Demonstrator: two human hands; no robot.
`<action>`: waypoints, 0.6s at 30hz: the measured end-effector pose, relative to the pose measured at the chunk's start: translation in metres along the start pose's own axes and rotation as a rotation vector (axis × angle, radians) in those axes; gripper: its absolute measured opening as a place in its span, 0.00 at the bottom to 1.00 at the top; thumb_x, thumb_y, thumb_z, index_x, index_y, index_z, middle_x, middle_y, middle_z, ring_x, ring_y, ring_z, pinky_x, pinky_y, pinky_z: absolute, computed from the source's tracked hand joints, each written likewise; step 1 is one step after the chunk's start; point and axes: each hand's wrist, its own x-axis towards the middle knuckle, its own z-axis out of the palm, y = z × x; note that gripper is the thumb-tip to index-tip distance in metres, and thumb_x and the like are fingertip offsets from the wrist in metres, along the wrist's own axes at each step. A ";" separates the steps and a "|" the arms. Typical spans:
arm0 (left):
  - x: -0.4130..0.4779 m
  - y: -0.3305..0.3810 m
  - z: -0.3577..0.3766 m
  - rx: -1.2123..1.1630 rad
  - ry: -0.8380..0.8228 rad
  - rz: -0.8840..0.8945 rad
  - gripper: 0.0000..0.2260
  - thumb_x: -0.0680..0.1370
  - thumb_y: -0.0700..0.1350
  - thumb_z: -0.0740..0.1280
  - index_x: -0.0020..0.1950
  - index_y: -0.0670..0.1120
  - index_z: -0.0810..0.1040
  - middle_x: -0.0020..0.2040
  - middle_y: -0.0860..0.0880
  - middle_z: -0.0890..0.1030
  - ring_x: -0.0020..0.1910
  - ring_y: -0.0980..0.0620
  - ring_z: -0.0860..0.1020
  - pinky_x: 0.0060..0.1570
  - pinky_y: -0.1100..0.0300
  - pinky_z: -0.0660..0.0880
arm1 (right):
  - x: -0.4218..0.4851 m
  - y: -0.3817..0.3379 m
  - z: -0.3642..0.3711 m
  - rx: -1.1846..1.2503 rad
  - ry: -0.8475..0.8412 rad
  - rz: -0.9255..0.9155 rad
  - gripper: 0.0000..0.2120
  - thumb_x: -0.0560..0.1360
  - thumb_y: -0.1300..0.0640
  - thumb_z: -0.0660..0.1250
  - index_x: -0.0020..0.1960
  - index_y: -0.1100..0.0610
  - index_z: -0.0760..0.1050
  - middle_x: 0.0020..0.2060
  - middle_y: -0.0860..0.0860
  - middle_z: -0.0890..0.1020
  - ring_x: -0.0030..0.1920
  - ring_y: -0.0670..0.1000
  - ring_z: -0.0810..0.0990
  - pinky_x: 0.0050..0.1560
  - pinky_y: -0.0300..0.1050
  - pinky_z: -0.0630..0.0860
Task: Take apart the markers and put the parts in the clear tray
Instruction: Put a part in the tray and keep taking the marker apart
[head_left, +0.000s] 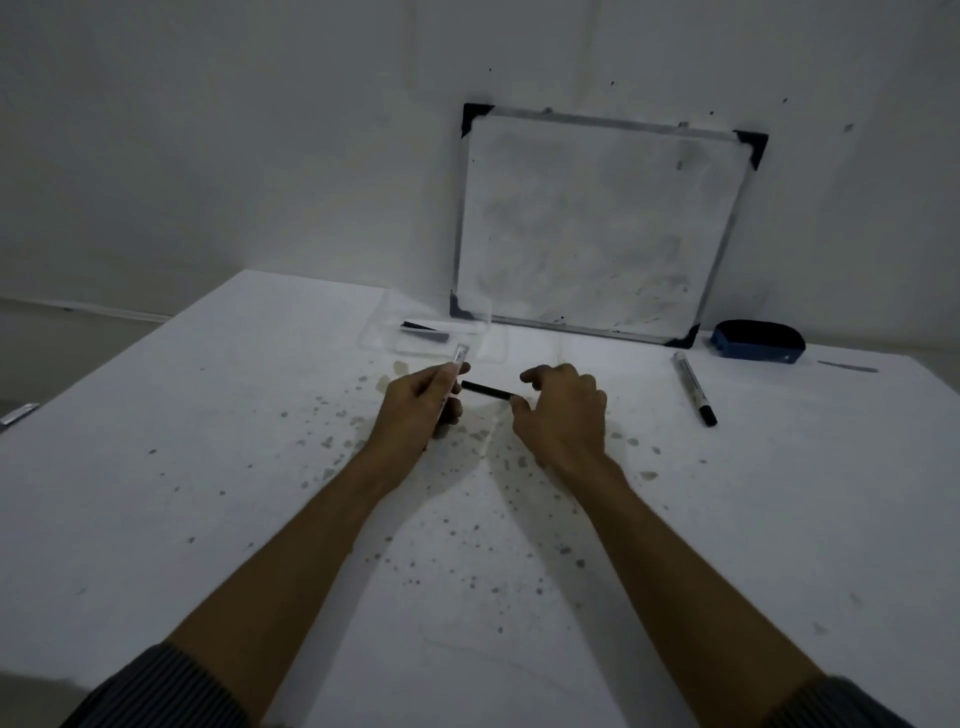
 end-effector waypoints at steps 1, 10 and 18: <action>-0.001 -0.001 0.001 0.001 -0.008 -0.003 0.14 0.84 0.51 0.66 0.59 0.44 0.85 0.33 0.48 0.79 0.32 0.53 0.76 0.30 0.59 0.70 | 0.008 0.000 0.004 -0.066 -0.028 0.012 0.20 0.77 0.47 0.69 0.67 0.53 0.78 0.63 0.55 0.80 0.63 0.58 0.75 0.64 0.51 0.68; -0.009 0.006 -0.001 0.049 0.007 -0.017 0.15 0.83 0.54 0.67 0.56 0.43 0.85 0.31 0.51 0.79 0.28 0.52 0.73 0.26 0.60 0.66 | 0.021 0.000 0.009 0.022 -0.134 -0.058 0.09 0.77 0.51 0.70 0.55 0.52 0.83 0.52 0.52 0.85 0.53 0.54 0.82 0.60 0.52 0.75; -0.012 0.035 0.008 0.226 -0.149 0.031 0.14 0.84 0.56 0.64 0.58 0.48 0.83 0.43 0.50 0.84 0.26 0.54 0.76 0.27 0.62 0.68 | -0.017 0.064 -0.057 0.348 -0.016 -0.034 0.07 0.78 0.51 0.71 0.55 0.50 0.83 0.45 0.43 0.85 0.43 0.42 0.81 0.42 0.33 0.74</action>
